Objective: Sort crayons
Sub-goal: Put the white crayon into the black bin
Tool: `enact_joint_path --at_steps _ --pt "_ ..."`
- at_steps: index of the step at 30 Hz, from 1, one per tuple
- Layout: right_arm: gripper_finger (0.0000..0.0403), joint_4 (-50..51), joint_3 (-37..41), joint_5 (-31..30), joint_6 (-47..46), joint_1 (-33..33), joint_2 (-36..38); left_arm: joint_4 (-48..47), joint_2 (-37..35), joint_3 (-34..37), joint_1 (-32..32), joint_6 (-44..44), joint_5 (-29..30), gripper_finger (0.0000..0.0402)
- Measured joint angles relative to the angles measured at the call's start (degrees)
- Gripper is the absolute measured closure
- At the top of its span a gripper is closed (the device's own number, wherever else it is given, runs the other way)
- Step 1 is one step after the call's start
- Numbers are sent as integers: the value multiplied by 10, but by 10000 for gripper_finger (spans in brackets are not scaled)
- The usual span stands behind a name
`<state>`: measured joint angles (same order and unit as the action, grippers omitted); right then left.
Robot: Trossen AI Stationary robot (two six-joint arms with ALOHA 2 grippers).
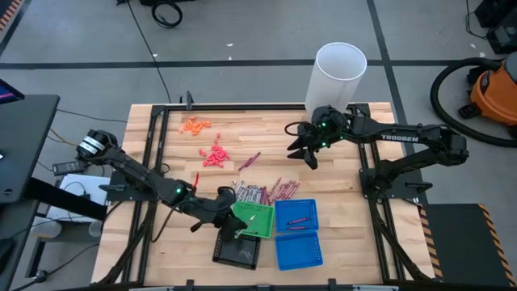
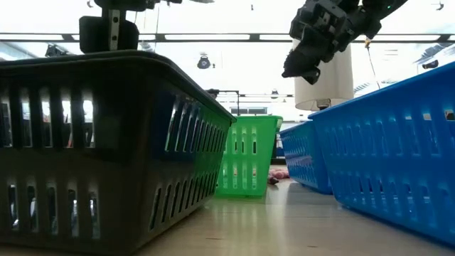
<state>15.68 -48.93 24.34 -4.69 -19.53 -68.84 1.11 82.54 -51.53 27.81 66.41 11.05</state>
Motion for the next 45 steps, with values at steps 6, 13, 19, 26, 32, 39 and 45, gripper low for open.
enact_joint_path --at_steps 6,13,19,26,32,39,45 --pt "234 -16 0 11 1 -1 -5 -10 0 0 2 0 0 386" --pt "234 -19 0 12 0 -16 -5 -62 0 0 3 -41 -31 386" --pt "234 -19 0 7 -3 -24 -5 -141 14 0 2 -162 -73 386" --pt "234 -15 0 -38 -14 -24 -5 -129 70 -1 0 -296 -114 385" --pt "234 -15 0 -49 -28 -25 -4 -128 108 -1 0 -363 -114 385" --pt "234 -13 0 -47 -29 -24 -4 -100 132 -1 1 -404 -123 368" --pt "234 -8 0 -45 -29 -23 -4 -86 132 -1 1 -402 -128 321"
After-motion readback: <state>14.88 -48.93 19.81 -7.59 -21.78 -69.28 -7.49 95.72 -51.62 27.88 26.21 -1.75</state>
